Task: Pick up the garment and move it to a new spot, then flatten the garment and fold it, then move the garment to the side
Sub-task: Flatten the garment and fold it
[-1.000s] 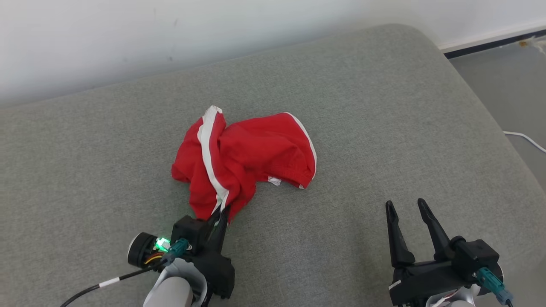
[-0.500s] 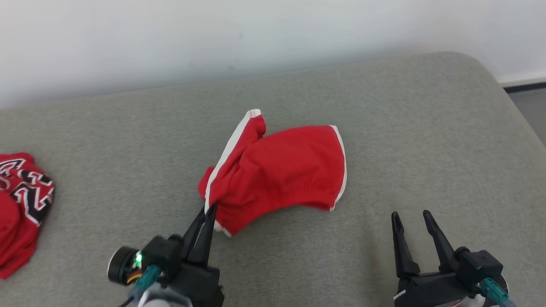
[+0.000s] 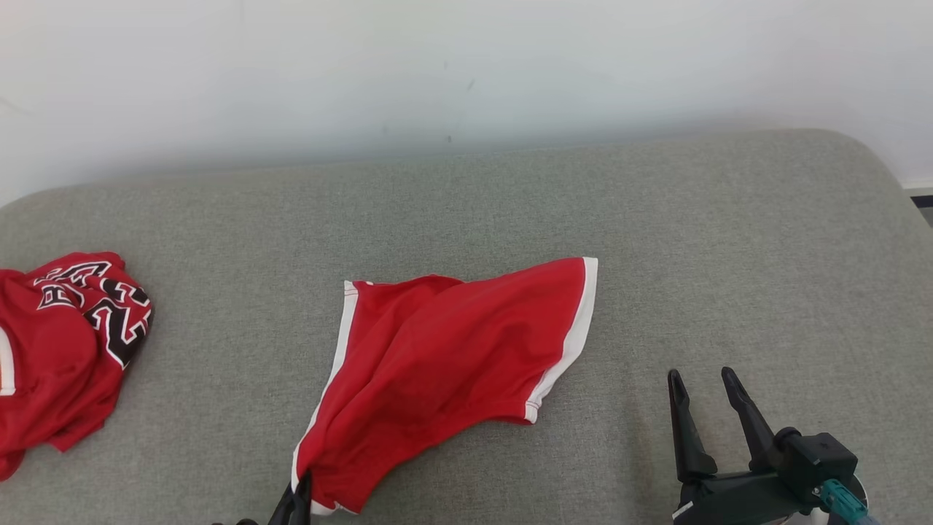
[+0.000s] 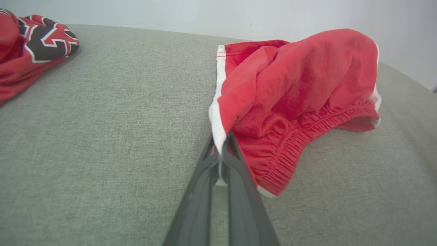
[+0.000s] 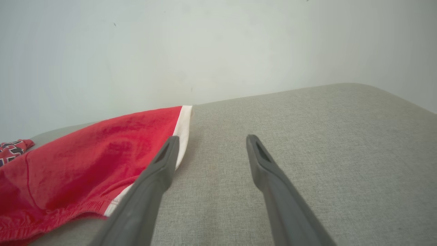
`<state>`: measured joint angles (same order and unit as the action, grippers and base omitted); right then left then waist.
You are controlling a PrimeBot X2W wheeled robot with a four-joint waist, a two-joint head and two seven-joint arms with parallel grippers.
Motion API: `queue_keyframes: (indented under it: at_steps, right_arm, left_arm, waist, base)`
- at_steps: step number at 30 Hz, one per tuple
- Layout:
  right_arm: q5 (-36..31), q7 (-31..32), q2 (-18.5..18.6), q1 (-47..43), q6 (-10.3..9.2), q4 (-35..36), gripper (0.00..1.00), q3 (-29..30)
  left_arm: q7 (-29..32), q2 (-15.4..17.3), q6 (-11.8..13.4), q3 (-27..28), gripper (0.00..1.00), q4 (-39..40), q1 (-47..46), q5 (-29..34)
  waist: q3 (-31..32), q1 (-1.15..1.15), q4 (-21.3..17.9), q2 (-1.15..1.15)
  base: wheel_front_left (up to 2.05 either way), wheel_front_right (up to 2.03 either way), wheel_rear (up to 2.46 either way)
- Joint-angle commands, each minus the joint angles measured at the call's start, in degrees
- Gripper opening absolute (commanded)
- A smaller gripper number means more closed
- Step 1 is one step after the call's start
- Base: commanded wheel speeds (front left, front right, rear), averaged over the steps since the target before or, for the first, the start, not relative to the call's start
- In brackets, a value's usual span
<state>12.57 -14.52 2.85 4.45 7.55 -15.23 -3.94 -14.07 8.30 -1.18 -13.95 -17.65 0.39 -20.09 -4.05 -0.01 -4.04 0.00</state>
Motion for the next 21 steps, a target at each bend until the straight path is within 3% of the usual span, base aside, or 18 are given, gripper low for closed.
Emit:
queue_keyframes:
  at_steps: [1,17,18,19,20,21]
  right_arm:
    - [-0.6,0.2,0.1,-0.5,-0.13,0.1,1.0,0.2]
    - [-0.9,1.2,0.1,-1.0,-0.13,0.3,1.0,-0.2]
    - [-0.9,1.2,0.1,-0.9,-0.13,0.4,1.0,-0.3]
    - [-0.8,1.2,0.1,-1.0,-0.13,0.4,1.0,-0.3]
    - [-0.7,1.2,0.1,-1.0,-0.13,0.4,1.0,-0.3]
    - [-0.6,1.1,0.1,-1.0,-0.13,0.4,1.0,-0.3]
  left_arm:
    - [-0.4,0.1,0.1,0.3,0.0,-0.2,0.4,0.1]
    - [-1.1,4.6,0.6,4.6,0.0,-1.0,-6.9,2.2]
    - [-1.2,4.8,0.9,4.9,0.05,-1.4,-7.3,2.4]
    - [-1.1,5.0,1.3,5.0,0.78,-1.7,-7.7,2.9]
    - [-1.1,5.1,1.7,5.3,1.0,-1.8,-8.0,3.2]
    - [-1.1,5.0,2.0,5.6,1.0,-1.7,-8.2,3.4]
  waist:
    - [0.2,0.01,-0.2,0.0]
    - [1.9,0.01,-2.1,0.0]
    - [1.9,0.01,-2.4,0.0]
    - [1.9,0.01,-2.5,0.0]
    - [1.9,0.01,-2.7,0.0]
    - [1.9,0.01,-2.8,0.0]
  base:
    - [0.0,0.0,0.0]
    - [0.0,0.0,0.0]
    - [0.0,0.0,0.0]
    - [0.0,0.0,0.0]
    - [0.0,0.0,0.0]
    - [0.0,0.0,0.0]
